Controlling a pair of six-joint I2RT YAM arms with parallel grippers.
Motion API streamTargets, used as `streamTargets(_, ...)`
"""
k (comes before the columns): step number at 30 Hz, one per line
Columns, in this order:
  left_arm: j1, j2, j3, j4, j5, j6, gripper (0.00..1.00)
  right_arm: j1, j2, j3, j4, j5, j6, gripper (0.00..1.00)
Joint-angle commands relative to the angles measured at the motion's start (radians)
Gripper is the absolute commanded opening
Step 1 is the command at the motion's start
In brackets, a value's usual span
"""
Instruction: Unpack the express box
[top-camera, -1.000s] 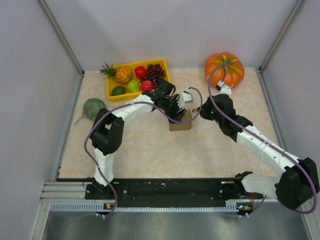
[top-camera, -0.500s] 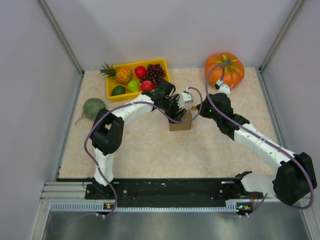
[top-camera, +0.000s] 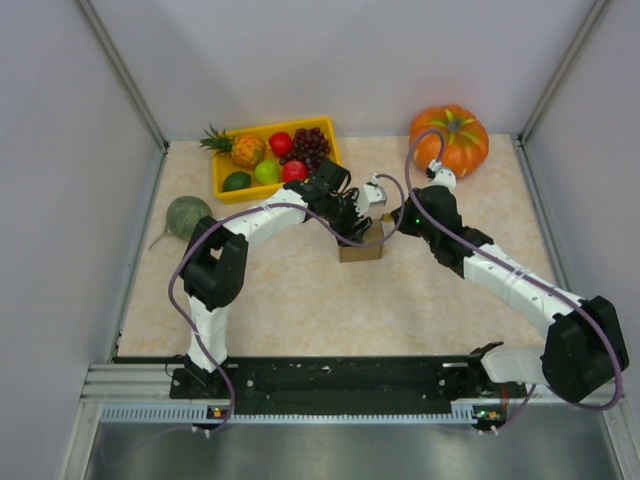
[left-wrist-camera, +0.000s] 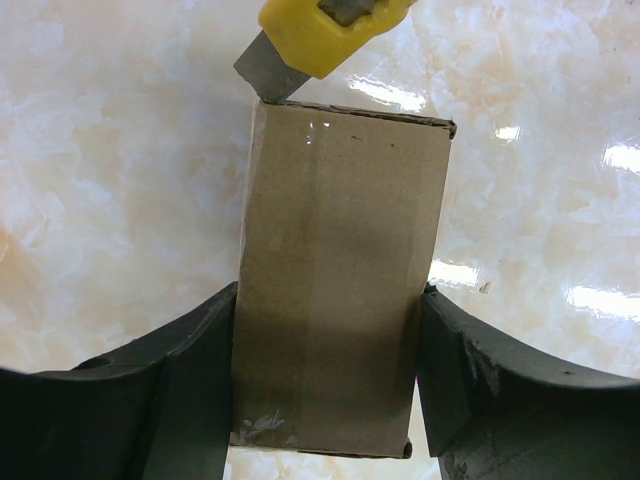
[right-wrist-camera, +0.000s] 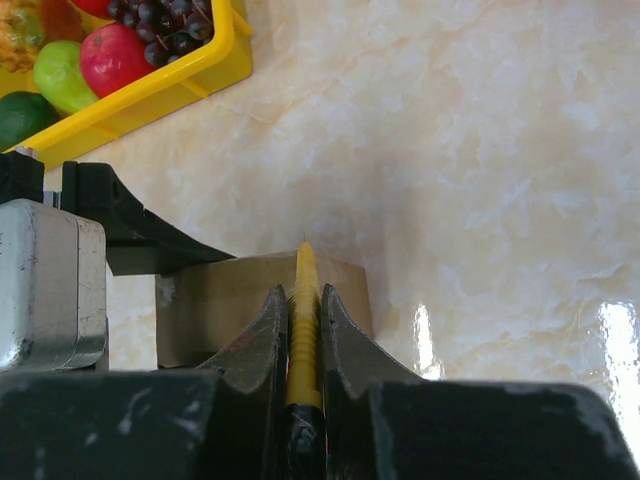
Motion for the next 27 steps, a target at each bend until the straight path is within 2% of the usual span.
streamTargets(1,0.012,0.039,-0.034,-0.04,-0.049,0.025,0.35,0.006,0.028,0.024,0.033,0.004,-0.023,0.0)
streamTargets(9,0.012,0.045,-0.034,-0.029,-0.087,0.019,0.34,0.008,0.065,0.035,-0.01,-0.096,-0.046,0.0)
streamTargets(15,0.012,0.059,-0.025,-0.011,-0.164,-0.009,0.33,0.009,0.03,0.02,-0.127,-0.18,-0.038,0.0)
streamTargets(20,0.012,0.064,-0.025,-0.011,-0.193,-0.021,0.34,0.008,-0.047,0.011,-0.226,-0.195,-0.033,0.0)
streamTargets(27,0.012,0.056,-0.02,-0.014,-0.162,-0.03,0.36,0.008,-0.093,0.032,-0.266,-0.16,-0.035,0.0)
